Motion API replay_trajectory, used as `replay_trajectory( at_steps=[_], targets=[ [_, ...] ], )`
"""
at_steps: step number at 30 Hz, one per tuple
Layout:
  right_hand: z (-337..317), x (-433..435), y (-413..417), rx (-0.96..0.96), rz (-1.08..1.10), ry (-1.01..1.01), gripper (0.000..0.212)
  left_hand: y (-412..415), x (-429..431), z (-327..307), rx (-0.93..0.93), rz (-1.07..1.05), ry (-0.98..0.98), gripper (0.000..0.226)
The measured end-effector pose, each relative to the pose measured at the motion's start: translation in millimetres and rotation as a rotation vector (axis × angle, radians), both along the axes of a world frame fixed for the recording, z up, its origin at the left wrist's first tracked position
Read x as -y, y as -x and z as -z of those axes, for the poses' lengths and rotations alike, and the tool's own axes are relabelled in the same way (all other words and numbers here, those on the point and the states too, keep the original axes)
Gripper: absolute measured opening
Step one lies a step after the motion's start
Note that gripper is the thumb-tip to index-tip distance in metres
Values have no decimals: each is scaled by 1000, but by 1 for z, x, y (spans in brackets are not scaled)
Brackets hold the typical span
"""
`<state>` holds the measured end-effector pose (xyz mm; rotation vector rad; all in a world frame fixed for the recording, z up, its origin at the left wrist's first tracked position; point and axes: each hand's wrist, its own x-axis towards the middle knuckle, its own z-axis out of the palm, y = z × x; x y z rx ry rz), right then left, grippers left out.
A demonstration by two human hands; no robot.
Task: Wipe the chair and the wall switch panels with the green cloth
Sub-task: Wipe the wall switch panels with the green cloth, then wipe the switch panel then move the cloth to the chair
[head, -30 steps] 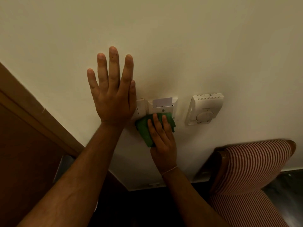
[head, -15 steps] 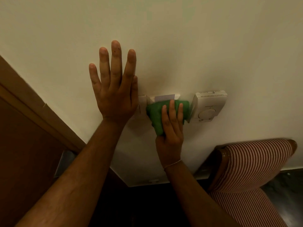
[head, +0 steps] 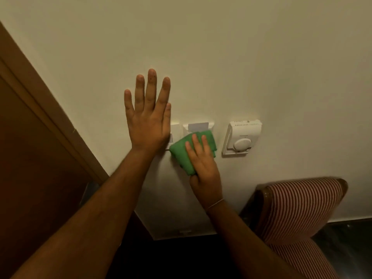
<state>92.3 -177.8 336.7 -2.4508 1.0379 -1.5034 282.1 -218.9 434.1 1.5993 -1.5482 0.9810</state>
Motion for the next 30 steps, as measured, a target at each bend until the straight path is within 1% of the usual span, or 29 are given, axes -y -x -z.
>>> replay_trajectory(
  at_steps=[3,5,7,8,10,13,16,19,22,23,26,27,30],
  targets=[
    [-68,0,16,96,16,109,46,4,-18,-11,-59,35,-49,71],
    [-122,7,28,141,52,185,52,7,-25,-27,-110,31,-46,71],
    [-169,16,41,138,70,270,45,12,-32,-50,-154,17,-24,71],
    [-188,21,47,127,84,307,44,14,-33,-62,-162,10,-11,70],
    [-219,30,61,105,105,370,54,21,-35,-86,-161,9,8,69],
    [-238,31,78,74,147,406,64,35,-38,-103,-168,23,19,70],
    [-223,31,101,9,190,365,70,67,-41,-88,-186,59,-16,70],
    [-183,27,135,-48,237,238,74,116,-47,-48,-202,152,-121,76],
    [-132,21,179,-92,310,108,69,170,-58,5,-193,251,-241,78],
    [-112,18,195,-109,340,57,70,187,-63,22,-201,282,-292,79],
    [-46,5,243,-156,405,-113,86,235,-79,77,-255,298,-466,78],
    [-25,0,257,-167,417,-176,86,248,-86,97,-277,303,-530,78],
    [34,-17,290,-200,409,-299,64,278,-104,156,-312,328,-709,73]
  ],
)
